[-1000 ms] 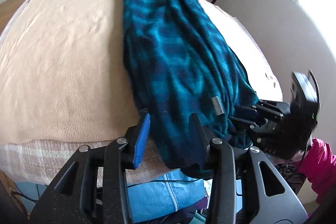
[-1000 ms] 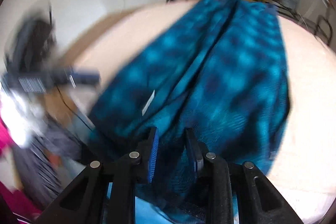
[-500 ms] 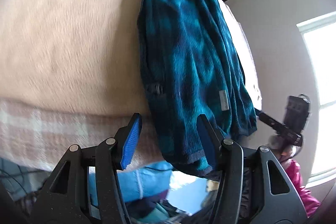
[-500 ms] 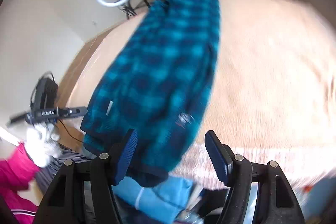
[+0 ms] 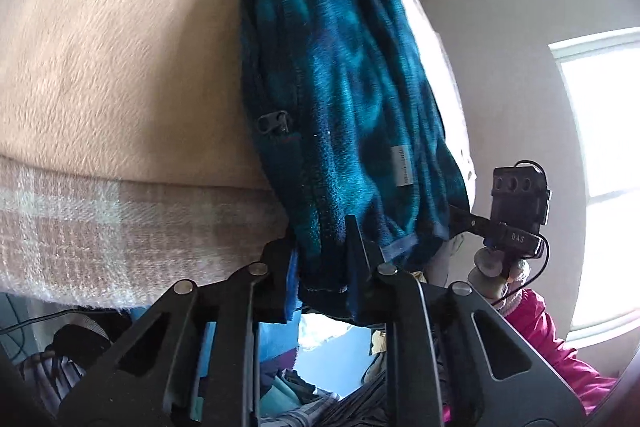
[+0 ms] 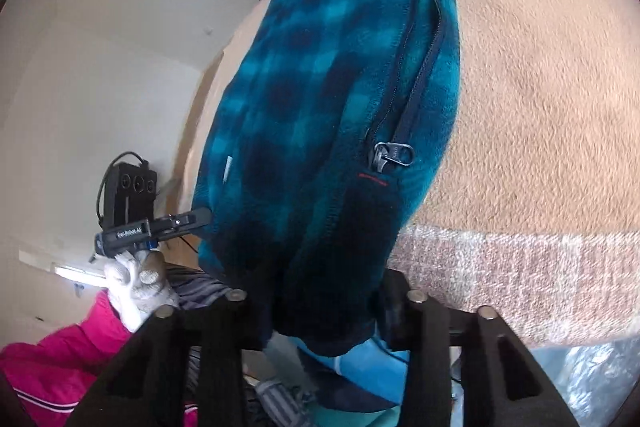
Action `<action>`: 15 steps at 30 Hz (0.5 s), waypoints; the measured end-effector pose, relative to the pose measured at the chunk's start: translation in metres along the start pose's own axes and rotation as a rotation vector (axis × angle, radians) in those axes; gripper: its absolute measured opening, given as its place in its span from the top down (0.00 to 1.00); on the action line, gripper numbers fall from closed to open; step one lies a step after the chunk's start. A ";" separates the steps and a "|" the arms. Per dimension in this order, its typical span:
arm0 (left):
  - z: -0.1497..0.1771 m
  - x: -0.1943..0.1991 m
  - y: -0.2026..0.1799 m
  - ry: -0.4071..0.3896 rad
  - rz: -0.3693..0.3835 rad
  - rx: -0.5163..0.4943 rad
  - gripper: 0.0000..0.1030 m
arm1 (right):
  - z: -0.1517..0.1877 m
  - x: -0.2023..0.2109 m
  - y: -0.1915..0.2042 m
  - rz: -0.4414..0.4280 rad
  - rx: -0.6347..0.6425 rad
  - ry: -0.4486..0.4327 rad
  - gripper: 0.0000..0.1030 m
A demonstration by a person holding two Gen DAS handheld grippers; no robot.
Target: Fold large clothes
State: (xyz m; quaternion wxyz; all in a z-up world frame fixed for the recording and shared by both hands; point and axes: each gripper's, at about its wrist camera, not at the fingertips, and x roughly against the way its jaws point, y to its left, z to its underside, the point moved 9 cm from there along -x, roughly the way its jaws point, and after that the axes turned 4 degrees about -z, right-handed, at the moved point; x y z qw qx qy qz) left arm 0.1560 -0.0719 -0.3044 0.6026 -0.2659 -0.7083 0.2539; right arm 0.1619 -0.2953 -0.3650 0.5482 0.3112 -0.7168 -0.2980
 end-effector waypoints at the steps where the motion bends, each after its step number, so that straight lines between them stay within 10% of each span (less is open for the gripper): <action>1: -0.001 0.004 -0.005 -0.004 0.020 0.009 0.84 | -0.002 0.004 0.003 -0.023 -0.011 -0.015 0.74; 15: -0.074 0.057 -0.055 -0.114 0.144 -0.010 0.86 | -0.053 0.056 0.052 -0.207 -0.128 -0.214 0.82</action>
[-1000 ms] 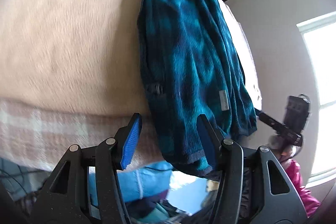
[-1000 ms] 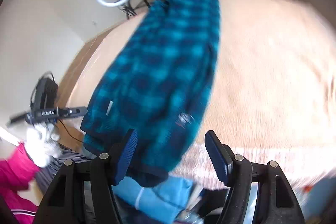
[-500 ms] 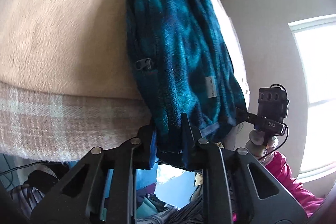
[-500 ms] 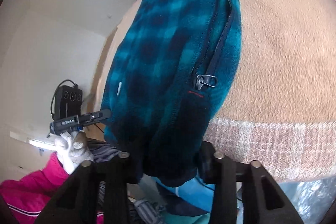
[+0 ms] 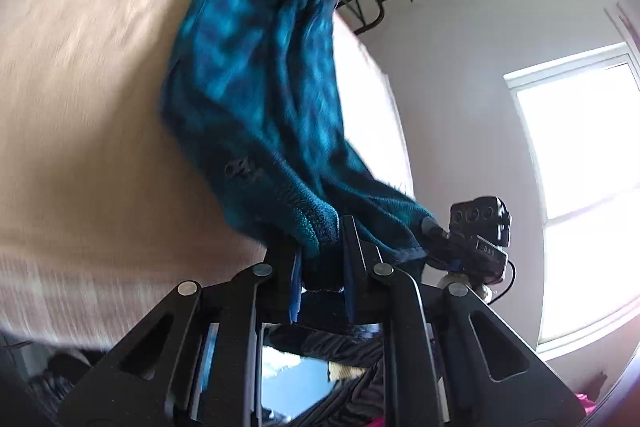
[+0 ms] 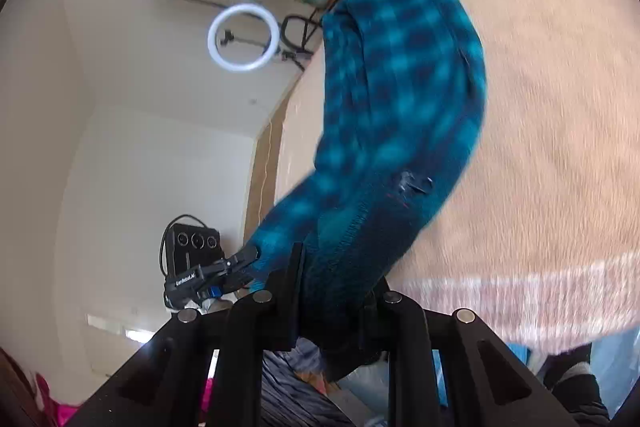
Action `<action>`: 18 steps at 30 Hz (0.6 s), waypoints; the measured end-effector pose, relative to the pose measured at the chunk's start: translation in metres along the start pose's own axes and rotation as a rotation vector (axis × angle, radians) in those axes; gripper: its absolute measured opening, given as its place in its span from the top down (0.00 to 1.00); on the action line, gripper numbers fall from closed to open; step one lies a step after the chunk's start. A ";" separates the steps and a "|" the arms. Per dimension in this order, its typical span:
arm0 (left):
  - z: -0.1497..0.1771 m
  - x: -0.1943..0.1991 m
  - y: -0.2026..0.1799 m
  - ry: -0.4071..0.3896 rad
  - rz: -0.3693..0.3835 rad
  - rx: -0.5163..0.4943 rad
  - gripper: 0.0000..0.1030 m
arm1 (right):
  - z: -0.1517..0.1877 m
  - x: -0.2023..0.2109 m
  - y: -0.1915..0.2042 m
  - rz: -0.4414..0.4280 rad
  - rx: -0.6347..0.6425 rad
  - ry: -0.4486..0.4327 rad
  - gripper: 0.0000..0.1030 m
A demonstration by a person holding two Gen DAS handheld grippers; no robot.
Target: Fold large clothes
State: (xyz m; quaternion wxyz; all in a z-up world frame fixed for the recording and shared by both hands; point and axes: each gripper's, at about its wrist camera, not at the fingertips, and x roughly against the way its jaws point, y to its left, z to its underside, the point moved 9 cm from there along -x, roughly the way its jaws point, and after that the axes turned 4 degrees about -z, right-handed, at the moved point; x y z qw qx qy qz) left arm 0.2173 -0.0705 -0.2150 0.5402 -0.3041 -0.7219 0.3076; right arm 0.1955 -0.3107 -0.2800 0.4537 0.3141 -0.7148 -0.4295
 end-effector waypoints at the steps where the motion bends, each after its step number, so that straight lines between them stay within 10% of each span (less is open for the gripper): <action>1: -0.011 0.002 -0.005 -0.013 -0.003 -0.005 0.86 | -0.009 0.001 0.006 0.010 0.006 -0.011 0.83; 18: -0.158 -0.058 0.044 -0.080 -0.142 0.106 0.86 | -0.161 -0.046 -0.019 0.183 -0.030 -0.115 0.84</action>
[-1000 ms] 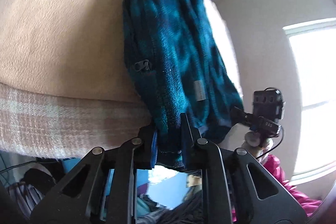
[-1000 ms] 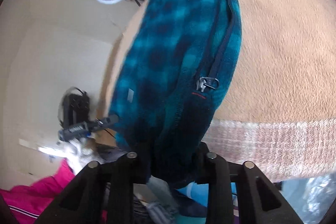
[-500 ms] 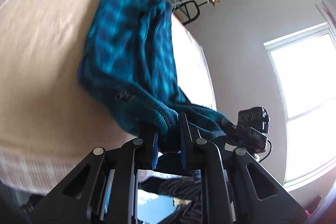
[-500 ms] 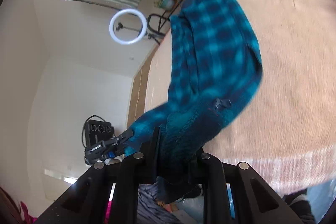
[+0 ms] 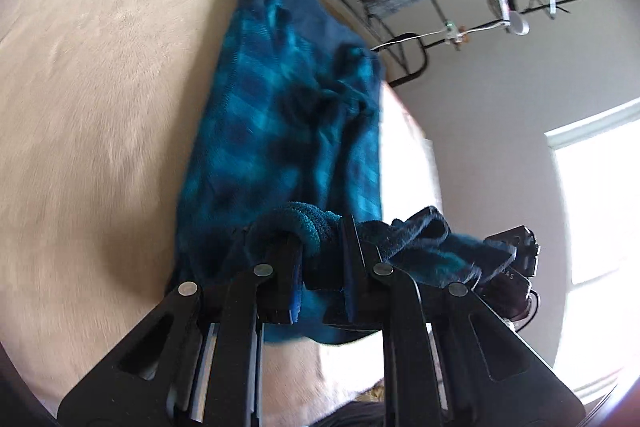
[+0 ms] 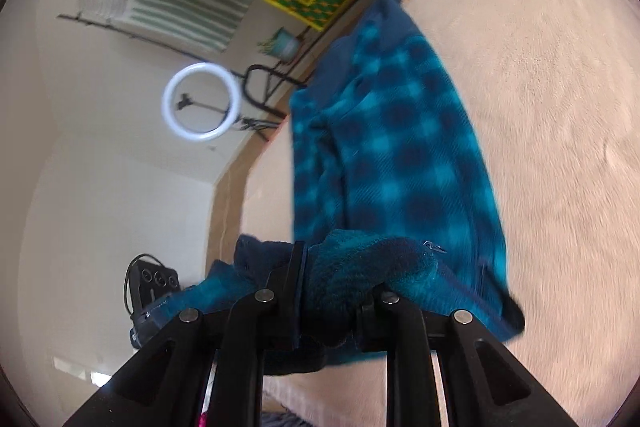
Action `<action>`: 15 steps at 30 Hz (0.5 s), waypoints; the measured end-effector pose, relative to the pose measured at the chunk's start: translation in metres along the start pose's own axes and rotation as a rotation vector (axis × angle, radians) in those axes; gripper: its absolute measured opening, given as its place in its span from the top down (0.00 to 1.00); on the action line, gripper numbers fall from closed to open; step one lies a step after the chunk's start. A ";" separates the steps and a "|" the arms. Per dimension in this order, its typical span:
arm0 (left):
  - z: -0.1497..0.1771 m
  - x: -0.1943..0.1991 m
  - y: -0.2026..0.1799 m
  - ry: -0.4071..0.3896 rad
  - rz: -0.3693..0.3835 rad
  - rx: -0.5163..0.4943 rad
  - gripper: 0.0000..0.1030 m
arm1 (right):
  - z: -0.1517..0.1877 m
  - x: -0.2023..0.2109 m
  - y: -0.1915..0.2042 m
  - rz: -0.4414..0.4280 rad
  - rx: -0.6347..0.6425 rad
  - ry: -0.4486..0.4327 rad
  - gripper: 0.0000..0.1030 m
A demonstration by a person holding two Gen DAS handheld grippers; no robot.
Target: Fold large clothes
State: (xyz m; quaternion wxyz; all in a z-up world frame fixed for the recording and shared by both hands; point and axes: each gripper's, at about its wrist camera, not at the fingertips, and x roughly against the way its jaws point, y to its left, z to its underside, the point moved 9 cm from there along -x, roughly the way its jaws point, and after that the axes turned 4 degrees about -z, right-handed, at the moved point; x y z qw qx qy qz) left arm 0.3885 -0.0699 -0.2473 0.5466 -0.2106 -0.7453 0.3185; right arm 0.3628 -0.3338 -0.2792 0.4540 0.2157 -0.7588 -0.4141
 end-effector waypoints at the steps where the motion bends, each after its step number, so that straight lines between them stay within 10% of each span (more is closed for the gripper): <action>1: -0.004 -0.007 0.005 0.007 -0.009 0.008 0.86 | -0.005 -0.006 -0.006 0.013 -0.015 0.001 0.84; 15: -0.026 -0.057 0.037 0.126 -0.005 0.097 0.83 | -0.029 -0.052 -0.053 -0.001 -0.154 0.062 0.74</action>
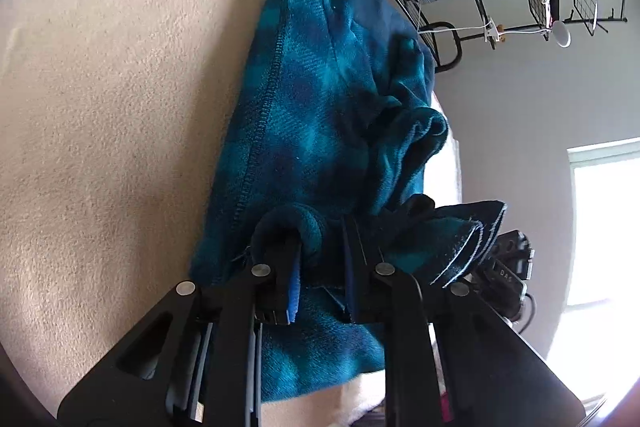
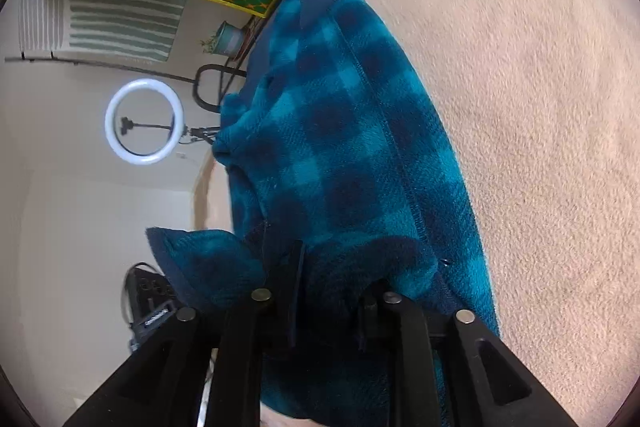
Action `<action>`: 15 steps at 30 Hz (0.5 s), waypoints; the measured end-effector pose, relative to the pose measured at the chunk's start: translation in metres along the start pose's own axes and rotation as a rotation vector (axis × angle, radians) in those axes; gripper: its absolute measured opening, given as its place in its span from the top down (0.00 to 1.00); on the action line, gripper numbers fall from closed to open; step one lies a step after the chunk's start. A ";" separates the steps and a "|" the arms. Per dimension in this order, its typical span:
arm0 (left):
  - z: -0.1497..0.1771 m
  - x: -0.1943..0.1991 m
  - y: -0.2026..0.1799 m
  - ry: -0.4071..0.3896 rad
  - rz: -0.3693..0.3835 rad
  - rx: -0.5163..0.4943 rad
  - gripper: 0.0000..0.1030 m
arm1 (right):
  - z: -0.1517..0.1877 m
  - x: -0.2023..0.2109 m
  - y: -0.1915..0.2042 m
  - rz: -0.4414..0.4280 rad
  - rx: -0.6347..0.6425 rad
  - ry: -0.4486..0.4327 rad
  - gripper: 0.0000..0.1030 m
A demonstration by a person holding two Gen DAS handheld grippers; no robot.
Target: Fold large clothes
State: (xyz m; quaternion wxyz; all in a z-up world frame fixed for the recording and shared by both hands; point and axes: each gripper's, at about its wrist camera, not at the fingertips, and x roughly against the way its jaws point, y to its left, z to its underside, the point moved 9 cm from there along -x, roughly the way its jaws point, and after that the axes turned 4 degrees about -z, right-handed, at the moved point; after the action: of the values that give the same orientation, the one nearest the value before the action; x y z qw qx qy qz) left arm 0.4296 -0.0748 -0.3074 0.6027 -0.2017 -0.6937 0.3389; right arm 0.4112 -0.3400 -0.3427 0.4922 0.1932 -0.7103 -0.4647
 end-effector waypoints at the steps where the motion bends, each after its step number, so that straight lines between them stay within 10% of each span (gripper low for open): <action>1: -0.001 0.003 -0.001 0.015 0.028 0.017 0.82 | 0.000 0.004 0.001 -0.020 -0.008 0.003 0.71; 7: -0.005 0.023 -0.010 0.032 0.120 0.040 0.78 | -0.005 0.046 0.006 -0.174 -0.051 -0.050 0.30; 15: -0.026 0.057 -0.009 -0.024 0.217 0.113 0.45 | 0.005 0.074 0.005 -0.052 0.132 -0.070 0.47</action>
State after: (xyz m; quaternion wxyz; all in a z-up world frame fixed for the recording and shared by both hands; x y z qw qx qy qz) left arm 0.4449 -0.0361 -0.2595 0.5646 -0.2371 -0.6547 0.4432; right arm 0.3753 -0.3890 -0.3004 0.4410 0.2269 -0.7510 -0.4360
